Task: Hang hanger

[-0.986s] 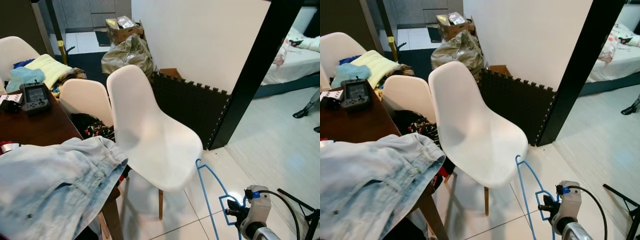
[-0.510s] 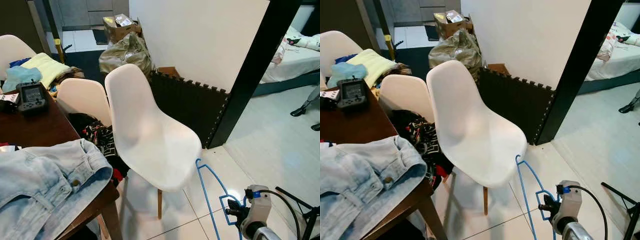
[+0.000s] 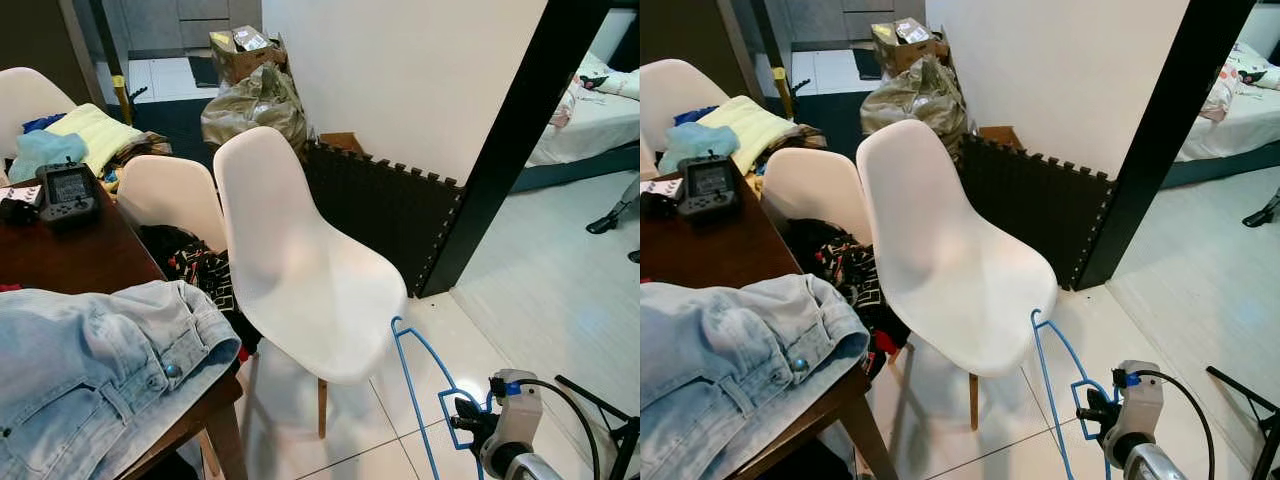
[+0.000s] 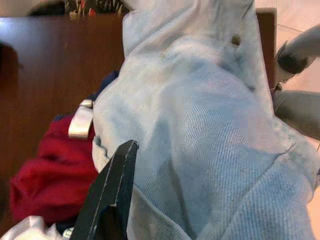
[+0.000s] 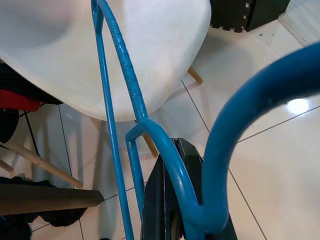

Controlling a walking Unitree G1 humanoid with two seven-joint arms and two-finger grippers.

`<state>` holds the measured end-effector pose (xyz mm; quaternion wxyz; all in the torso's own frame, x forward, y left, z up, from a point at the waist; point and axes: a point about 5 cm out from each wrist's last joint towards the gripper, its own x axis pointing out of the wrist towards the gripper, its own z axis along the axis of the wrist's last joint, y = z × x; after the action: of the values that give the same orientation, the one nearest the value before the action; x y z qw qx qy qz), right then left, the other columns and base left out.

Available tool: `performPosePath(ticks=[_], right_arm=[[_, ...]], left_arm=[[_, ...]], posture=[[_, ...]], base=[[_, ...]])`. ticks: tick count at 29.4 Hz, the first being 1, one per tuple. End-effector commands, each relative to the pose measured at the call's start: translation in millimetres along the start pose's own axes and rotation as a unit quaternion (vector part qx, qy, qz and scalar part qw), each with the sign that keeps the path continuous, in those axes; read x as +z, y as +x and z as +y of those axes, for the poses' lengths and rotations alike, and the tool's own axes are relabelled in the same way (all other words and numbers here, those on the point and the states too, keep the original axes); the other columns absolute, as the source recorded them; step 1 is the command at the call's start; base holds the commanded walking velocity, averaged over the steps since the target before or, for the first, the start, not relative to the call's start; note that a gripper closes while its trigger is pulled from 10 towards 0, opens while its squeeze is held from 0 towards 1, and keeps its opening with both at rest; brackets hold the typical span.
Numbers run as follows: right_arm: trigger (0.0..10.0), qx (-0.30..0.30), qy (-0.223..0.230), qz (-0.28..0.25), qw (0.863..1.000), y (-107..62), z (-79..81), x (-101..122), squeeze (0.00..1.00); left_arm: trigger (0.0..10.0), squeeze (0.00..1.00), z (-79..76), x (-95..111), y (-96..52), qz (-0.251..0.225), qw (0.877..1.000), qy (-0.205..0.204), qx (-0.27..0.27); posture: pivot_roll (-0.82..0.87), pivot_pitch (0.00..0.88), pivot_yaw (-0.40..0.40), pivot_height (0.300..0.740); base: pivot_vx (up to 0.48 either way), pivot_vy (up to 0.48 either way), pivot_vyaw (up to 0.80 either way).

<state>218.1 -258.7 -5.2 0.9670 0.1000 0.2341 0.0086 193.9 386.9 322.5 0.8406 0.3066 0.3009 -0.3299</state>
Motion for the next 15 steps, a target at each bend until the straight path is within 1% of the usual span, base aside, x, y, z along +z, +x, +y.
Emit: performPosePath(ticks=[1,2,3,4,5,6,8,9,10,11,14,15], right_arm=[[10.0,-0.003,0.006,0.007,1.000,-2.2,-2.3,-3,0.00],[10.0,-0.004,0.006,0.007,1.000,-2.0,-2.3,-3,0.00],[10.0,-0.004,0.007,0.007,1.000,-1.8,-2.2,-3,0.00],[10.0,-0.004,0.007,0.007,1.000,-1.8,-2.2,-3,0.00],[10.0,-0.004,0.007,0.007,1.000,-1.5,-2.1,-3,0.00],[10.0,-0.004,0.007,0.007,1.000,-1.5,-2.1,-3,0.00],[10.0,-0.004,0.007,0.008,1.000,-1.3,-1.8,-3,0.00],[10.0,-0.003,0.007,0.008,1.000,-1.3,-1.7,-3,0.00],[10.0,-0.003,0.007,0.008,1.000,-1.3,-1.7,-3,0.00],[10.0,-0.003,0.007,0.009,1.000,-1.2,-1.7,-3,0.00],[10.0,-0.003,0.007,0.010,1.000,-1.1,-1.8,-3,0.00],[10.0,-0.002,0.007,0.009,1.000,-1.1,-1.6,-3,0.00]], left_arm=[[10.0,0.00,-1.5,3,-1.1,-0.027,1.000,0.002,-0.008],[10.0,0.00,-6.7,26,-6.7,-0.107,0.993,0.037,-0.037],[10.0,0.00,-11.4,38,-10.5,-0.154,0.985,0.055,-0.055],[10.0,0.00,-11.4,38,-10.5,-0.154,0.985,0.055,-0.055],[10.0,0.00,-15.1,46,-13.3,-0.185,0.978,0.066,-0.068],[10.0,0.00,-15.1,46,-13.3,-0.185,0.978,0.066,-0.068],[10.0,0.00,-20.9,59,-20.7,-0.240,0.963,0.082,-0.085],[10.0,0.00,-22.2,62,-23.5,-0.256,0.959,0.086,-0.089],[10.0,0.00,-22.2,62,-23.5,-0.256,0.959,0.086,-0.089],[10.0,0.00,-23.8,66,-26.2,-0.270,0.954,0.091,-0.094],[10.0,0.00,-24.6,69,-28.4,-0.279,0.951,0.096,-0.095],[10.0,0.00,-22.8,66,-27.7,-0.270,0.954,0.093,-0.088]], posture=[[0.11,0.055,-0.055,0.740],[0.11,0.056,-0.054,0.740],[0.11,0.055,-0.054,0.740],[0.11,0.055,-0.054,0.740],[0.11,0.055,-0.054,0.740],[0.11,0.055,-0.054,0.740],[0.11,0.055,-0.054,0.740],[0.11,0.055,-0.054,0.740],[0.11,0.055,-0.054,0.740],[0.11,0.056,-0.051,0.740],[0.11,0.058,-0.050,0.740],[0.11,0.058,-0.047,0.740]], base=[[0.000,0.000,0.00],[0.000,0.000,0.00],[0.000,0.000,0.00],[0.000,0.000,0.00],[0.000,0.000,0.00],[0.000,0.000,0.00],[0.000,0.000,0.00],[0.000,0.000,0.00],[0.000,0.000,0.00],[0.000,0.000,0.00],[0.000,0.000,0.00],[0.000,0.000,0.00]])
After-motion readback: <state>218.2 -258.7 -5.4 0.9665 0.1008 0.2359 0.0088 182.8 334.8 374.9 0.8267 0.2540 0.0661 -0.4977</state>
